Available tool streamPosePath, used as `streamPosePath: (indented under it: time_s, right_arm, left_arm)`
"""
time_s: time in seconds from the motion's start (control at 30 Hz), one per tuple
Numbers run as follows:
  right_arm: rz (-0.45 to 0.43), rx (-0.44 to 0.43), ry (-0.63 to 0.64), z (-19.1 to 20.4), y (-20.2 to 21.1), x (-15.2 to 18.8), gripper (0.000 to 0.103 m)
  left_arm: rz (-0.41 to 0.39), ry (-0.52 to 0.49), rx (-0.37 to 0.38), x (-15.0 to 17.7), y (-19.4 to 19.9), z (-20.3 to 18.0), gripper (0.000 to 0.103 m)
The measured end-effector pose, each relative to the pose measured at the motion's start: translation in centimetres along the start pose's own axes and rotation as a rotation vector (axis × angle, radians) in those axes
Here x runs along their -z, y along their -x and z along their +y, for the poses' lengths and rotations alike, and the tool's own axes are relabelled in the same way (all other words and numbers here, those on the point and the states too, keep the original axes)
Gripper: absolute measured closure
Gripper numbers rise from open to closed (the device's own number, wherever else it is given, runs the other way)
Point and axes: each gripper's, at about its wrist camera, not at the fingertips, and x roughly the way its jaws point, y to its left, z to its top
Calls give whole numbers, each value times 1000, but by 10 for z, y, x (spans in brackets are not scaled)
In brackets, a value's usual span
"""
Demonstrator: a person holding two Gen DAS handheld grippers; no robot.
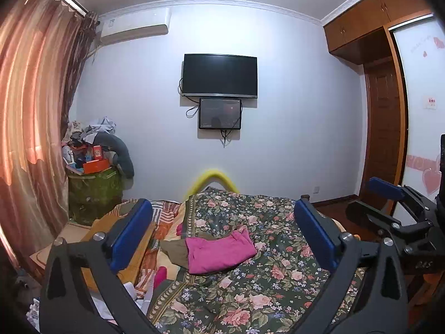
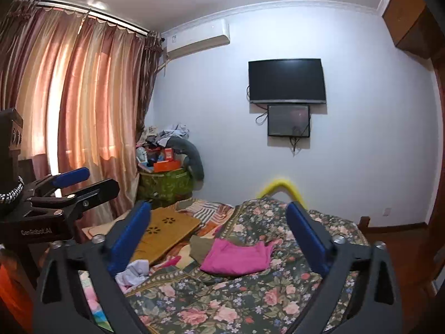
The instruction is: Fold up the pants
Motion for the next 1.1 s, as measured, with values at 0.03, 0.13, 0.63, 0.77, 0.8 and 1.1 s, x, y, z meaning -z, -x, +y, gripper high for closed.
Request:
streamPosePath:
  time_s: [0.03, 0.13, 0.63, 0.77, 0.8, 1.1]
  right_arm:
    - [-4, 10, -1, 0, 0, 0, 1]
    - [-6, 27, -14, -1, 2, 2, 1]
    - [10, 55, -14, 0, 10, 9, 1]
    - [17, 57, -22, 1, 11, 9, 1]
    - [18, 58, -23, 1, 10, 10, 1]
    - [31, 61, -28, -1, 12, 7, 1]
  left_arm:
    - [5, -2, 1, 1, 0, -2, 0]
    - [21, -12, 10, 5, -1, -5, 0]
    - [60, 4, 7, 17, -9, -2, 0]
    - [69, -3, 6, 18, -10, -3, 0]
    - [70, -3, 7, 18, -11, -4, 0]
    - [81, -1, 12, 17, -12, -7, 0]
